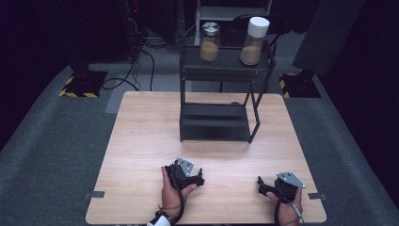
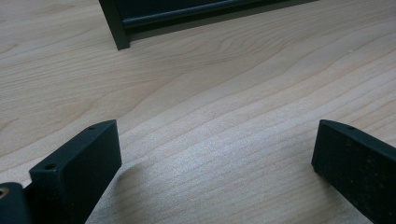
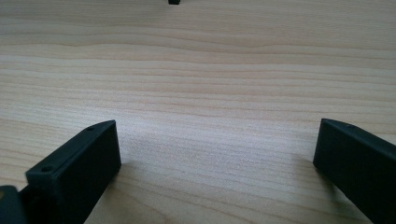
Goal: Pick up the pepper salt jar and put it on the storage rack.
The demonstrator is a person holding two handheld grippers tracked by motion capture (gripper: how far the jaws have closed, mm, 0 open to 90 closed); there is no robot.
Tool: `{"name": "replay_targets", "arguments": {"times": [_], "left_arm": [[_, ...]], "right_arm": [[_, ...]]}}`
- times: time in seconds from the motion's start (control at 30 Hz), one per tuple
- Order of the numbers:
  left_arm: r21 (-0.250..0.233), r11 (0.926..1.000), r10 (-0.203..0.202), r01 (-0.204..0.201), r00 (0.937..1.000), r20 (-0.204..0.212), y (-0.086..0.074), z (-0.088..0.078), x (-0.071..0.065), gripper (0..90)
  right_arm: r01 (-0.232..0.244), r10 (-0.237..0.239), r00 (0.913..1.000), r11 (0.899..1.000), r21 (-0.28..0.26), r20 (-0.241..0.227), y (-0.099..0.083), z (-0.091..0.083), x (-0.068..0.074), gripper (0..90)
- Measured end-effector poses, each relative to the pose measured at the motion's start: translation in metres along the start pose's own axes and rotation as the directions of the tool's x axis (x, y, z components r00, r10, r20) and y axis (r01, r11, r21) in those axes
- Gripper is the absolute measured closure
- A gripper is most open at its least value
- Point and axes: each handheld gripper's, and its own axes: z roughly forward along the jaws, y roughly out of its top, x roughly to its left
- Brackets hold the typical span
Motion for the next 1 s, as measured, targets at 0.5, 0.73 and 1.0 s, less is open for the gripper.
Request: {"name": "replay_targets", "arguments": {"times": [0.5,0.73,1.0], "left_arm": [[0.0,1.0,0.001,-0.001,1.0,0.002,0.0,0.0,0.0002,1.1],[-0.001,1.0,0.002,-0.002,1.0,0.002,-0.0001,0.0001,0.0002,1.1],[-0.002,1.0,0.001,-0.001,1.0,0.002,-0.0003,0.0001,0.0,1.1]], "right_arm": [[-0.004,0.004,1.0,1.0,0.0,0.005,-0.0001,-0.0002,0.0006,0.4],[-0.004,0.004,1.0,1.0,0.002,0.005,0.0002,-0.0004,0.0006,0.4],[-0.005,0.005,1.0,1.0,0.002,0.005,0.0001,-0.0003,0.0006,0.3]]}}
